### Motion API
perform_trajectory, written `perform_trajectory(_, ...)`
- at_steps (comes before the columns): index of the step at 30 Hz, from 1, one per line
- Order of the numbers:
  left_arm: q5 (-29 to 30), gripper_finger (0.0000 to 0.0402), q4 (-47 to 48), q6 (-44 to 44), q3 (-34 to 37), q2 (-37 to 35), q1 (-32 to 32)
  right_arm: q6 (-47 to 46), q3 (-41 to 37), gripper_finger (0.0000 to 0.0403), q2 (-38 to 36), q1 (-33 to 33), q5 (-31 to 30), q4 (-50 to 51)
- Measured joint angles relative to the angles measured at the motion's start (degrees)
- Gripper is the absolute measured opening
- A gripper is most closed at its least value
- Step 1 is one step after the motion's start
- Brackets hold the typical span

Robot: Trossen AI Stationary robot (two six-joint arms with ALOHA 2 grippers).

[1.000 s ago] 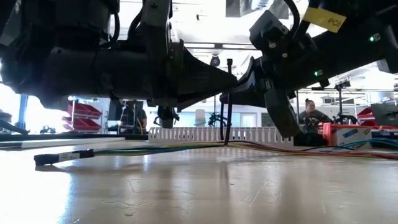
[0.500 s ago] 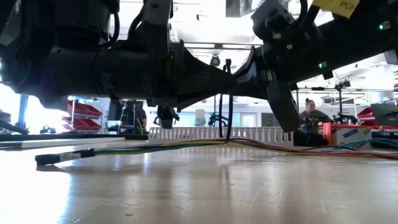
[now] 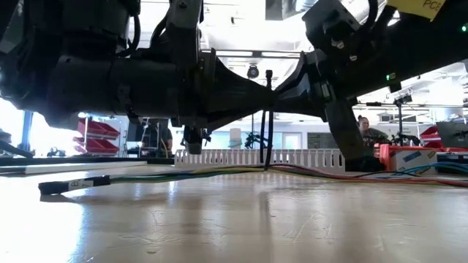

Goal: Ziptie cables
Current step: Wrap the black zip tie on the cable wires

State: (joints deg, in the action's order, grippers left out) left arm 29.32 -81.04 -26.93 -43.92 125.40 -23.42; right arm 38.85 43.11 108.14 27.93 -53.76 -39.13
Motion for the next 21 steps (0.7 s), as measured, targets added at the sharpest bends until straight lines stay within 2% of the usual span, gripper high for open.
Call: perform_trajectory(21,-0.2,0.0,0.4,-3.1,0.0,0.0,0.2,3.7,0.0,0.0,0.0,1.4,0.2,-1.4)
